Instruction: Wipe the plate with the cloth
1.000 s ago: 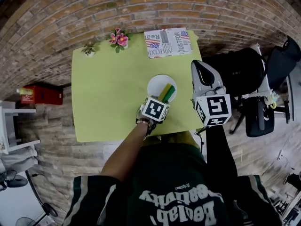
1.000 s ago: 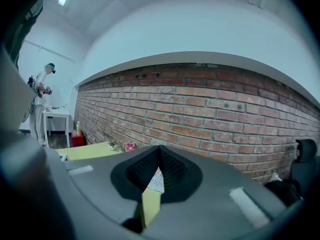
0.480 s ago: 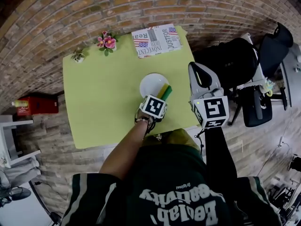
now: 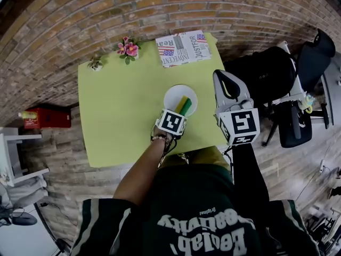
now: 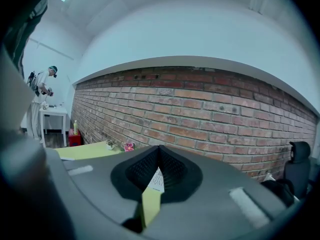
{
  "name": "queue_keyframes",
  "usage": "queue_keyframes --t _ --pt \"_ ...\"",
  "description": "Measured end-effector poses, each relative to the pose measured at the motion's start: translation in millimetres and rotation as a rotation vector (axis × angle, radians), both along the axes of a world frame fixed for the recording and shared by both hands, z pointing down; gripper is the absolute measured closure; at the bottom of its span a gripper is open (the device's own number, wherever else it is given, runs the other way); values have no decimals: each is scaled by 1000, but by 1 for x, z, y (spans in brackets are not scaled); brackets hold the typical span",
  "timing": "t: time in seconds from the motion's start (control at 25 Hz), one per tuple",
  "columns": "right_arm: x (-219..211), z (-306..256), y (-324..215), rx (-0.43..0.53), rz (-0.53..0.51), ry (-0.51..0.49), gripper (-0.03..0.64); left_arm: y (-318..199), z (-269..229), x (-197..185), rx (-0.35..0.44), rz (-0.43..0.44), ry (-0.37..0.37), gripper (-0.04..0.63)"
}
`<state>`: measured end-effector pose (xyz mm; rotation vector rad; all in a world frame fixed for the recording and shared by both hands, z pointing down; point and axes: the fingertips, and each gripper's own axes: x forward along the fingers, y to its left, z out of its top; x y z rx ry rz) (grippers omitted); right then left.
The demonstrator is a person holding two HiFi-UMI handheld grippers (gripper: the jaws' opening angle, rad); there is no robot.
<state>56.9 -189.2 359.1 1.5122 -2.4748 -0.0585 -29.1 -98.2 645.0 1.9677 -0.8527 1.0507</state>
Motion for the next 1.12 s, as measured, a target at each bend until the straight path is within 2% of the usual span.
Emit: queue_keyframes --t 0.68,0.96,1.12 --pt "-22 3 0 -2 -49 -21 603 6 -2 -86 3 -194 -32 456" --pt "-22 -4 1 13 -53 -28 603 10 -7 -86 16 -206 -26 456" --pt "-19 -4 4 16 -46 -22 603 8 -13 -71 30 -184 1 457"
